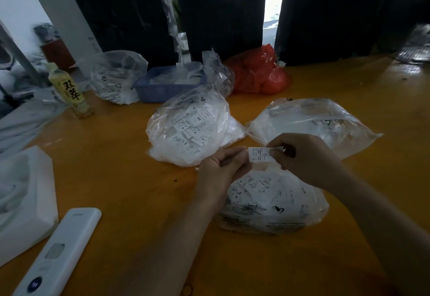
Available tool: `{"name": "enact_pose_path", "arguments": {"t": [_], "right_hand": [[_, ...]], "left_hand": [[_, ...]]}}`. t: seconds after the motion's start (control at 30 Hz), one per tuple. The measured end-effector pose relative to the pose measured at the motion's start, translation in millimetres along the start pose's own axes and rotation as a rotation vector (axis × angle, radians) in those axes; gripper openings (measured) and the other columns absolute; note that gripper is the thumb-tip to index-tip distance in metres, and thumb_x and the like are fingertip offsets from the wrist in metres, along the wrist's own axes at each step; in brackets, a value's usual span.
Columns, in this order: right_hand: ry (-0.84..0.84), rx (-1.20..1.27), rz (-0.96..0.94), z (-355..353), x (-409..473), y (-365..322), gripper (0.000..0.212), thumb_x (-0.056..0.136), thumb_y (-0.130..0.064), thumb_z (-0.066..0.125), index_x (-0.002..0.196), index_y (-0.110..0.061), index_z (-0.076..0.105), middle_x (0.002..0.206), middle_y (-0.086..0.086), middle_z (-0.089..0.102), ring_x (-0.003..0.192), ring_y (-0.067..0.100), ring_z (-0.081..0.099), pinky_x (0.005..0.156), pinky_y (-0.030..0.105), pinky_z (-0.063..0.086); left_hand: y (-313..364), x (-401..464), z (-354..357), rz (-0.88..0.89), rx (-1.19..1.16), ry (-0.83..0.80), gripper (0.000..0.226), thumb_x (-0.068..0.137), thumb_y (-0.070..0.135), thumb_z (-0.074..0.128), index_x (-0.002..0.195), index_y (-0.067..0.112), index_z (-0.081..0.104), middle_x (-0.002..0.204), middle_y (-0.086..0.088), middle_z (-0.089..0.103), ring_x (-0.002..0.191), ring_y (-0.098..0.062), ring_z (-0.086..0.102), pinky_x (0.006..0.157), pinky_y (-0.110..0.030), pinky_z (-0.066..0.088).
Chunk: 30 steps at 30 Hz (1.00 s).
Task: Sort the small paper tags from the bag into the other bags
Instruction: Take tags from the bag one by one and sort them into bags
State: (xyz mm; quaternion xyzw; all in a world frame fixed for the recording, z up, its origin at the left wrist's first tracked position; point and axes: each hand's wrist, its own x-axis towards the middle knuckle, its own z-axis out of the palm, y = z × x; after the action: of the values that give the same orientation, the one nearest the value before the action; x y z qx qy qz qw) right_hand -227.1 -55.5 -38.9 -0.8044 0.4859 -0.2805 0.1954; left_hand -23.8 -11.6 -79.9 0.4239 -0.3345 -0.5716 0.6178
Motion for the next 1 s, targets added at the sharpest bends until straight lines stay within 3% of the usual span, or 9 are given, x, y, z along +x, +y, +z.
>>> {"name": "enact_pose_path", "arguments": {"t": [0.1, 0.23, 0.33, 0.6, 0.77, 1.0], "right_hand": [[0.013, 0.02, 0.008, -3.7, 0.2, 1.8, 0.013, 0.096, -0.019, 0.068, 0.1, -0.03, 0.072, 0.073, -0.017, 0.066, 0.07, -0.004, 0.064, 0.058, 0.008, 0.047], [-0.004, 0.012, 0.033, -5.2, 0.4, 2.5, 0.011, 0.096, -0.02, 0.067, 0.095, -0.03, 0.071, 0.071, -0.016, 0.066, 0.066, 0.002, 0.064, 0.054, 0.017, 0.049], [-0.027, 0.016, 0.036, -3.3, 0.2, 2.3, 0.009, 0.096, -0.021, 0.067, 0.096, -0.028, 0.074, 0.07, -0.017, 0.064, 0.062, 0.003, 0.062, 0.049, 0.016, 0.046], [0.008, 0.028, 0.013, -2.2, -0.5, 1.7, 0.02, 0.095, -0.032, 0.07, 0.112, -0.04, 0.065, 0.08, -0.015, 0.062, 0.075, -0.005, 0.061, 0.058, 0.01, 0.044], [0.097, 0.066, 0.022, -5.0, 1.1, 2.7, 0.011, 0.094, -0.025, 0.071, 0.099, -0.035, 0.068, 0.073, -0.011, 0.063, 0.07, 0.002, 0.062, 0.059, 0.016, 0.05], [0.007, 0.056, 0.013, -5.5, 0.4, 3.0, 0.009, 0.095, -0.026, 0.07, 0.092, -0.034, 0.069, 0.069, -0.013, 0.064, 0.066, 0.003, 0.061, 0.054, 0.014, 0.047]], "left_hand": [[-0.1, -0.4, -0.1, 0.022, 0.002, 0.023, 0.02, 0.078, 0.021, 0.083, 0.097, 0.017, 0.084, 0.104, -0.016, 0.079, 0.099, -0.027, 0.078, 0.079, -0.028, 0.063], [0.4, -1.1, 0.4, 0.022, 0.011, 0.022, 0.02, 0.079, 0.024, 0.082, 0.098, 0.018, 0.083, 0.105, -0.016, 0.079, 0.1, -0.029, 0.077, 0.079, -0.029, 0.063], [0.8, -1.8, 0.7, 0.007, 0.05, 0.021, 0.023, 0.074, 0.029, 0.085, 0.097, 0.023, 0.084, 0.104, -0.013, 0.08, 0.098, -0.026, 0.078, 0.078, -0.028, 0.063], [2.5, -6.3, -0.2, 0.013, 0.191, -0.042, 0.022, 0.08, 0.034, 0.082, 0.1, 0.025, 0.082, 0.103, -0.006, 0.081, 0.095, -0.023, 0.078, 0.074, -0.028, 0.064], [1.4, -4.6, -0.7, 0.024, 0.212, -0.03, 0.02, 0.089, 0.019, 0.082, 0.108, 0.016, 0.079, 0.105, -0.007, 0.08, 0.099, -0.024, 0.078, 0.072, -0.027, 0.063], [-0.1, -1.9, -2.0, 0.01, 0.173, 0.018, 0.019, 0.09, 0.013, 0.079, 0.108, 0.006, 0.074, 0.1, -0.009, 0.081, 0.093, -0.024, 0.079, 0.068, -0.026, 0.062]]}}
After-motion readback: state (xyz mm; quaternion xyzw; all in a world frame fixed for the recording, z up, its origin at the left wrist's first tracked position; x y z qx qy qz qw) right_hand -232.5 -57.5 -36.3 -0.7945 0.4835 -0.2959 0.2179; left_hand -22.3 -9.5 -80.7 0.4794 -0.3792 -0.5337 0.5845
